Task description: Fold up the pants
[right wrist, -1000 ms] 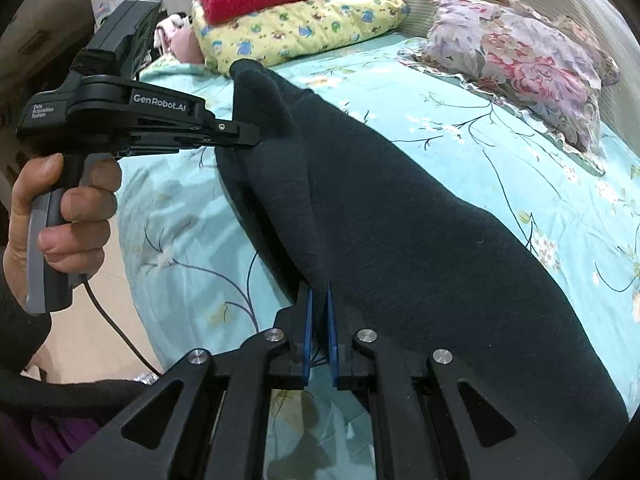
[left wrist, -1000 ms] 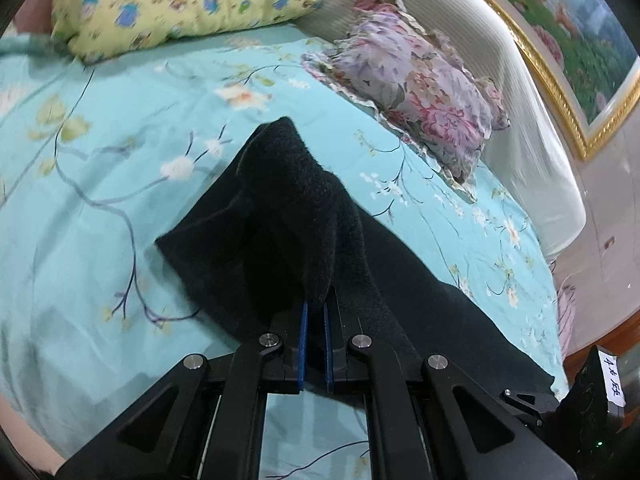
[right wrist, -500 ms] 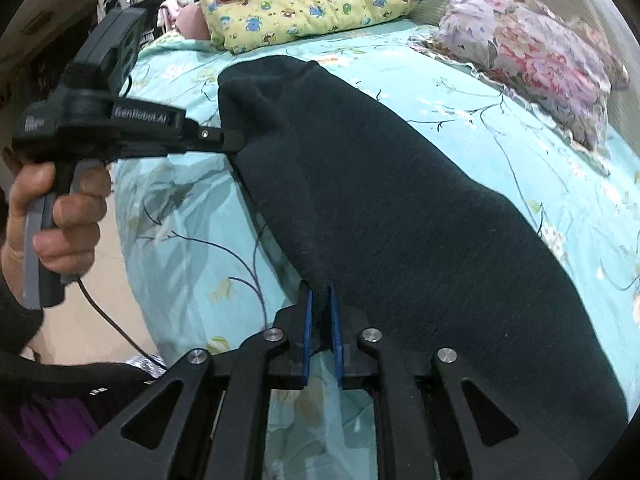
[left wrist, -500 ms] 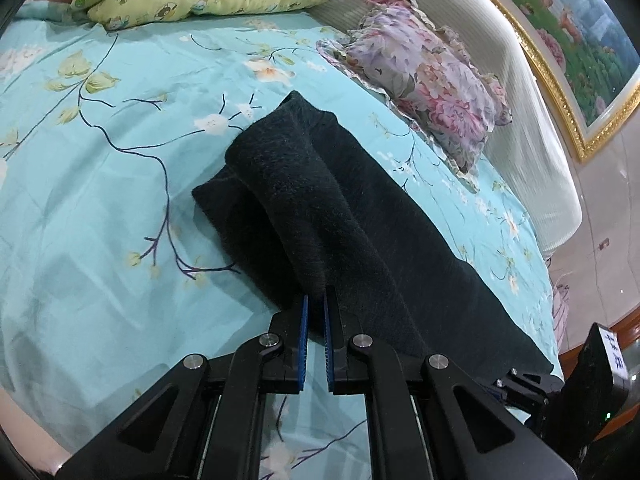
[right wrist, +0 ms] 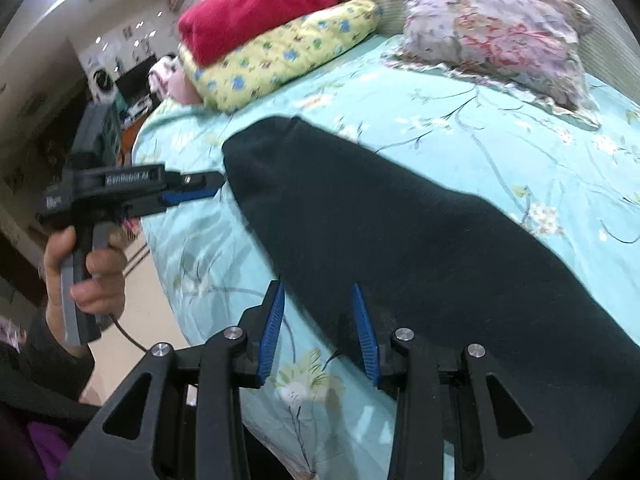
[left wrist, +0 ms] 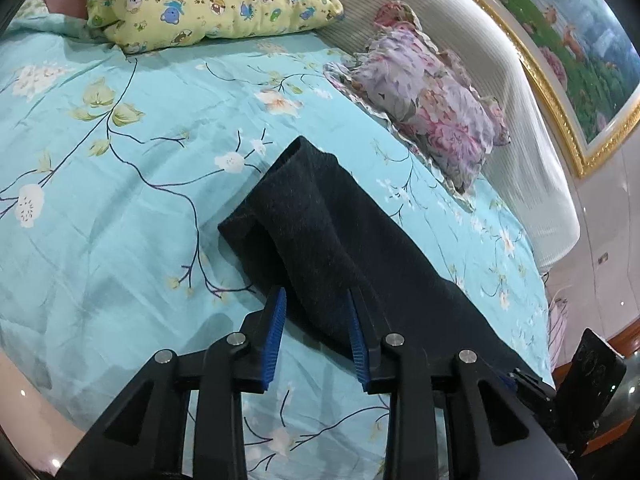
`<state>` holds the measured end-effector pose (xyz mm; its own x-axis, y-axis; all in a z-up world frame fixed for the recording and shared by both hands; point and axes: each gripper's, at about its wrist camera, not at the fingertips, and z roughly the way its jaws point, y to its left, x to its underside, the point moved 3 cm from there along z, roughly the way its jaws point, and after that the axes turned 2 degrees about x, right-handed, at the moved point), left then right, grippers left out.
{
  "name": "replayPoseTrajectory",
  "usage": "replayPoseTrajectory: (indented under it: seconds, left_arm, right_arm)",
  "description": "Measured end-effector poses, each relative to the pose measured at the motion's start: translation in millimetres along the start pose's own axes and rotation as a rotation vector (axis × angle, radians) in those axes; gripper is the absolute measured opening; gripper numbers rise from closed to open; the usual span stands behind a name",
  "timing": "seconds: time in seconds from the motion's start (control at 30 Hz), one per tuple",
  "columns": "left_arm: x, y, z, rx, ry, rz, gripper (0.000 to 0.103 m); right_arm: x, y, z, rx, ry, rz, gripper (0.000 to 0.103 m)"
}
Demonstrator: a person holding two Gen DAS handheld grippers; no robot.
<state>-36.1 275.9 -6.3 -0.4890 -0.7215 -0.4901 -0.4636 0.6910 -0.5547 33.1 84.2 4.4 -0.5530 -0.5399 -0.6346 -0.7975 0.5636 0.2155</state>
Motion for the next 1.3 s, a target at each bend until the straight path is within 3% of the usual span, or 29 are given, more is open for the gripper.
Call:
replayPoseTrajectory:
  seconds: [0.1,0.17,0.37,0.47,0.73,0.97,1.03,1.07,1.1,1.2,1.3]
  left_arm:
    - [-6.2,2.9,0.6,-0.034,-0.009,-0.024,0.051]
    - [-10.0,7.3,2.3,-0.056,-0.008,-0.049,0.057]
    - [-19.7,21.6,9.4,-0.071,0.003,-0.109,0.061]
    - [-23.7,21.1,16.1,-0.065,0.019,-0.103,0.067]
    - [-30.3,32.2,38.5,-0.079,0.073,-0.127,0.067]
    - [-31.9,39.2,53.0,-0.045,0.070,-0.123,0.072]
    - [-34.3,35.8,57.1,-0.059,0.041,-0.092,0.068]
    - [-35.0,33.7,59.0,-0.067,0.030,-0.075,0.051]
    - [-35.2,31.6,62.4,-0.067,0.034,-0.056,0.033]
    - [-36.5,23.0,53.1,-0.037,-0.010,-0.029,0.018]
    - [-39.5,2.8,23.5,-0.014,-0.092,0.044,0.017]
  right_arm:
    - [-9.3,-12.8,-5.6,0.017,-0.026,0.043,0.037]
    - [-14.8,-22.5,-8.4,0.034,-0.038,0.074,0.037]
    - [-40.1,-77.2,-10.4,0.027,-0.045,0.268,0.037]
    - [-53.4,-104.2,2.3,0.000,0.009,0.350,0.037]
    - [-71.3,-141.3,56.4,-0.049,0.181,0.393,0.037]
    - [-60.4,-136.6,86.7,-0.119,0.317,0.347,0.037]
    - [-59.3,-129.5,87.5,-0.095,0.308,0.296,0.030]
    - [-59.1,-127.8,87.4,-0.093,0.303,0.283,0.021]
    - [-58.6,-125.2,85.0,-0.076,0.290,0.273,0.018]
    - [-64.3,-114.6,72.9,-0.028,0.235,0.212,0.014]
    - [-78.2,-96.2,44.4,0.062,0.125,0.122,0.013]
